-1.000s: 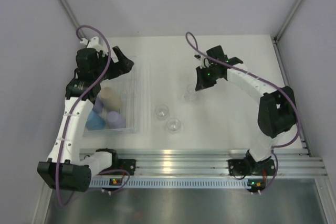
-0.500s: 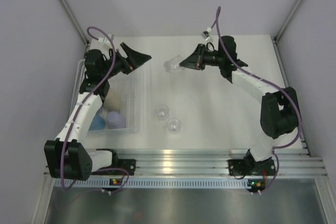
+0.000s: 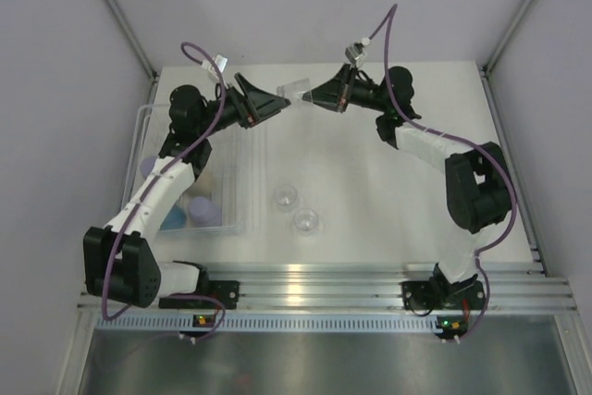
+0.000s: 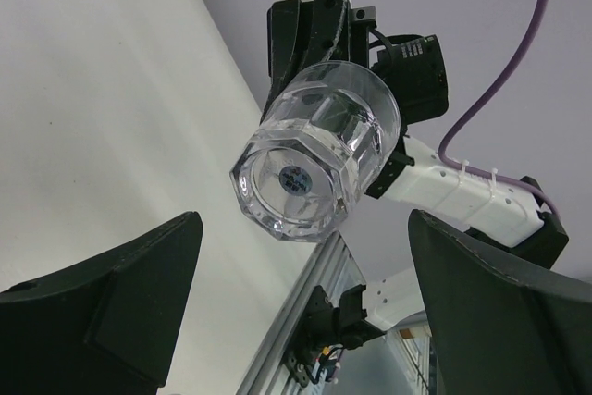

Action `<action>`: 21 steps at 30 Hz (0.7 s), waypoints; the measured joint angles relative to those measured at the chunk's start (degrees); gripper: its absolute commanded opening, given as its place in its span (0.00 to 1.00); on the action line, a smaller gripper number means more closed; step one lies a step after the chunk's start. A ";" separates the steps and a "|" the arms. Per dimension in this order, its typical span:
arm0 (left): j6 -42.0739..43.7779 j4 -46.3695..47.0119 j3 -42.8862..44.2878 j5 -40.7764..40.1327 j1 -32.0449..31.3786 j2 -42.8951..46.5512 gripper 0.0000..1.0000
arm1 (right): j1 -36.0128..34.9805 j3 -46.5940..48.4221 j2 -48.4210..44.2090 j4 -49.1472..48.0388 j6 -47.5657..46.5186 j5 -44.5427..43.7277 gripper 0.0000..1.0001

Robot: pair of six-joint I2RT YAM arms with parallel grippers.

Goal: Load the cups into the dish rack

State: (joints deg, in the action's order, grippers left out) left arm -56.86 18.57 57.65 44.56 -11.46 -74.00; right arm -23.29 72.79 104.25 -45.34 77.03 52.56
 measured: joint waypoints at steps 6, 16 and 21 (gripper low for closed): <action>-1.03 2.25 0.02 -0.33 -0.61 -1.31 0.98 | -0.83 0.00 0.52 -3.63 3.32 0.31 0.00; -3.34 6.49 0.31 -0.70 -0.87 -2.75 0.98 | -1.57 0.00 1.53 -5.70 5.09 1.01 0.00; -4.48 7.80 0.48 -0.68 -1.81 -3.91 0.94 | -1.73 0.00 2.05 -6.10 5.31 1.16 0.00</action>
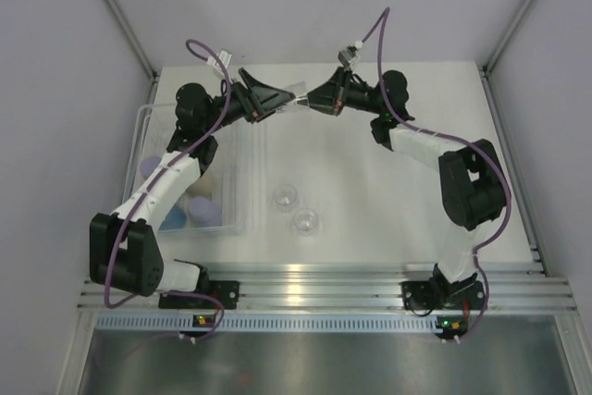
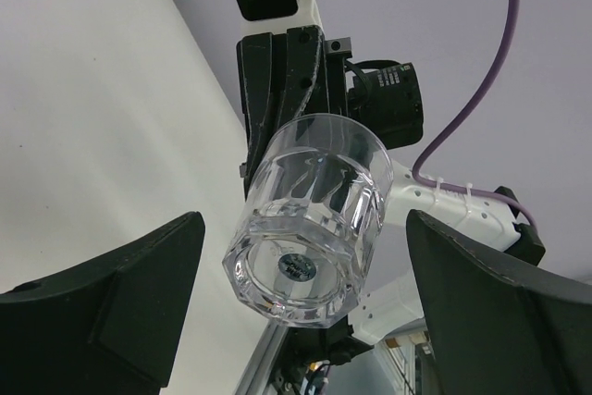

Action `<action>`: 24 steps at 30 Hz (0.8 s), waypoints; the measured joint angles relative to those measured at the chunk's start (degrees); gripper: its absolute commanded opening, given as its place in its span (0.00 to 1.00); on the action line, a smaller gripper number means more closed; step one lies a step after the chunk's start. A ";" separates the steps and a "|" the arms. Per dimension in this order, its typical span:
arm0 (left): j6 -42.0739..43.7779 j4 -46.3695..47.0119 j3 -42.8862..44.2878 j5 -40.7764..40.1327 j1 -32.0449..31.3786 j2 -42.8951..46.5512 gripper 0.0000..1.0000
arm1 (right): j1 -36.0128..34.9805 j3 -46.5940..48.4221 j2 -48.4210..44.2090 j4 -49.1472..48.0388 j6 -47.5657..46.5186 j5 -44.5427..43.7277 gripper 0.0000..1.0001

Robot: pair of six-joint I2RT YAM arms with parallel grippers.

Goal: Load the cups into the dish rack

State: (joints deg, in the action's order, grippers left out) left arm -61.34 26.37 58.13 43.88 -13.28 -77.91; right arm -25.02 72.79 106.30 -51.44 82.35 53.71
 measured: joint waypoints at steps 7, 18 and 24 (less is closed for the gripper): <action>-0.87 0.46 0.79 0.02 -1.05 -1.40 0.35 | 0.00 0.00 1.07 -0.24 0.35 0.07 0.00; -1.95 1.57 1.14 0.59 -1.14 -2.14 0.00 | 0.07 0.00 1.79 -2.29 1.09 -0.11 0.29; -0.42 1.42 1.14 -1.77 -1.27 -1.84 0.00 | -0.15 -0.04 3.28 -5.88 3.43 -0.31 0.61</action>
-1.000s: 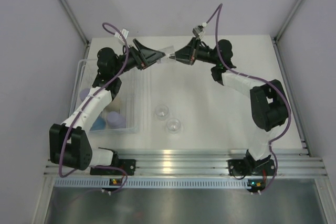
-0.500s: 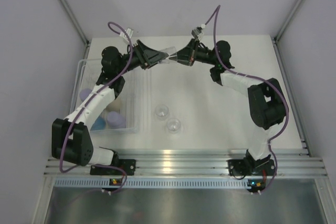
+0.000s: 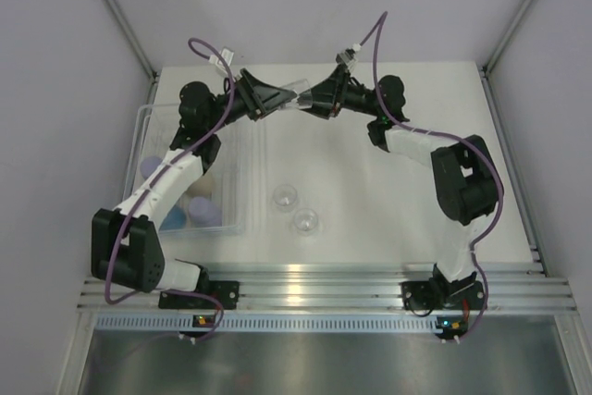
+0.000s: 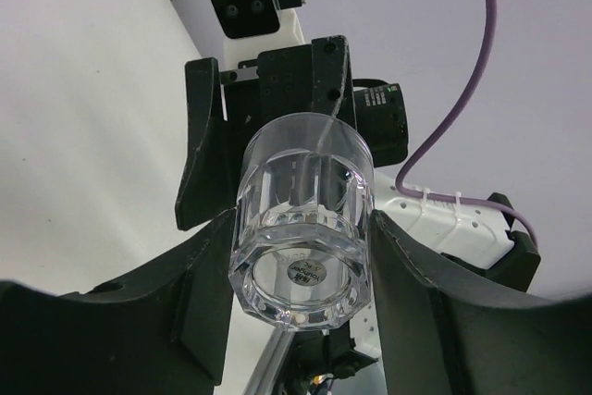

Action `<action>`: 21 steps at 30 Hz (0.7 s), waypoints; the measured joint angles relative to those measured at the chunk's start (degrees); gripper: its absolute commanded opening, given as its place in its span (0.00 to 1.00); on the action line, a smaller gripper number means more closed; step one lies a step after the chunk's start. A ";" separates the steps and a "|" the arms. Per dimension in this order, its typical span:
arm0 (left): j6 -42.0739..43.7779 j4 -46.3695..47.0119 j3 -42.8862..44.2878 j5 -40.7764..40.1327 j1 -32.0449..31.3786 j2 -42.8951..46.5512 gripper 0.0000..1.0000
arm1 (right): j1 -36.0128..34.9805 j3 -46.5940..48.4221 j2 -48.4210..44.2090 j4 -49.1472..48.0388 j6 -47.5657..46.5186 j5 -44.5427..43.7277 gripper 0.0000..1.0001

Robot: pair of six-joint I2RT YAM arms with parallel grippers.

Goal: Load the cups into the dish rack

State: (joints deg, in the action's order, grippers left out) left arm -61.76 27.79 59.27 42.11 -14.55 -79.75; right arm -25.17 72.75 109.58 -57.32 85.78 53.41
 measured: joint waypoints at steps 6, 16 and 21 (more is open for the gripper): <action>2.89 -3.93 1.55 -0.70 3.52 1.51 0.00 | 0.15 -0.94 0.15 -2.49 0.87 -1.75 0.67; 22.51 -35.28 18.91 -9.60 21.73 0.61 0.00 | 2.86 -3.74 0.15 -2.78 -0.68 -1.73 0.68; 34.97 -53.16 31.06 -24.33 24.90 -7.45 0.00 | 3.87 -3.37 0.15 -0.20 -3.37 -1.09 0.68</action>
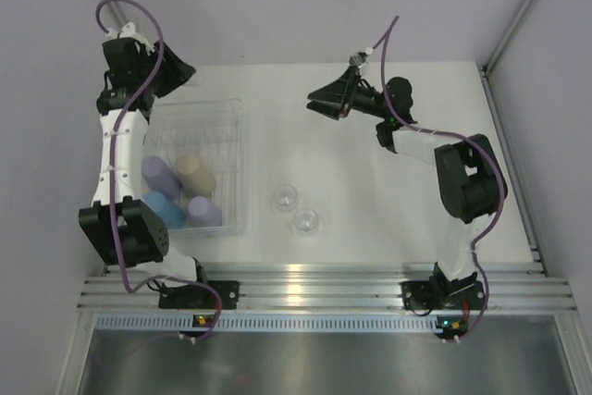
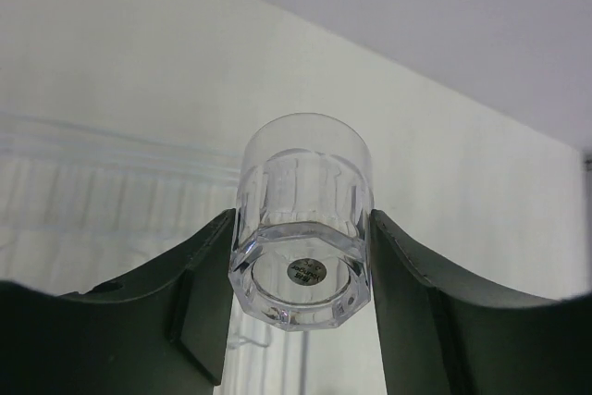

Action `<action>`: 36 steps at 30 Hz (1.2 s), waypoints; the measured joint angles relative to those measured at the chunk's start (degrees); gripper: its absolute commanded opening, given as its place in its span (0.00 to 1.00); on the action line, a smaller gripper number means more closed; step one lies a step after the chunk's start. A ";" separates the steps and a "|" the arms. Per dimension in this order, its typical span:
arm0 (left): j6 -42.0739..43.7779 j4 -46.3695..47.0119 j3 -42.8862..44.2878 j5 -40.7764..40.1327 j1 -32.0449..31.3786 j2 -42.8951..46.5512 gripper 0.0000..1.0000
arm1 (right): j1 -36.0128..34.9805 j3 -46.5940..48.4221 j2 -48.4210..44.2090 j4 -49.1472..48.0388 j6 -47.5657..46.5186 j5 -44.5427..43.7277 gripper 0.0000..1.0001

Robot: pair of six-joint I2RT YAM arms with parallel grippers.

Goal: Load the cups into the dish rack

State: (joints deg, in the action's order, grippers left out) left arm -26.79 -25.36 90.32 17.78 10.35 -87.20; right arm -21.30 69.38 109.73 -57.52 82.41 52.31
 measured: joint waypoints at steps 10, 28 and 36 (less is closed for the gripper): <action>11.08 -20.09 11.06 -19.04 -0.04 -16.11 0.00 | 0.39 2.03 0.57 3.19 -3.63 1.44 0.68; 14.73 -24.09 18.05 -30.62 0.15 -29.27 0.00 | 3.19 3.63 6.19 1.38 -1.29 3.76 0.66; 14.73 -24.26 18.43 -30.75 1.09 -32.65 0.00 | 3.48 3.76 6.23 0.52 -1.20 4.04 0.65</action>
State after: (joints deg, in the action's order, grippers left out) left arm -12.05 -49.63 108.75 -12.97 11.44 -119.85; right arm -17.82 73.14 115.96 -56.99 81.21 56.36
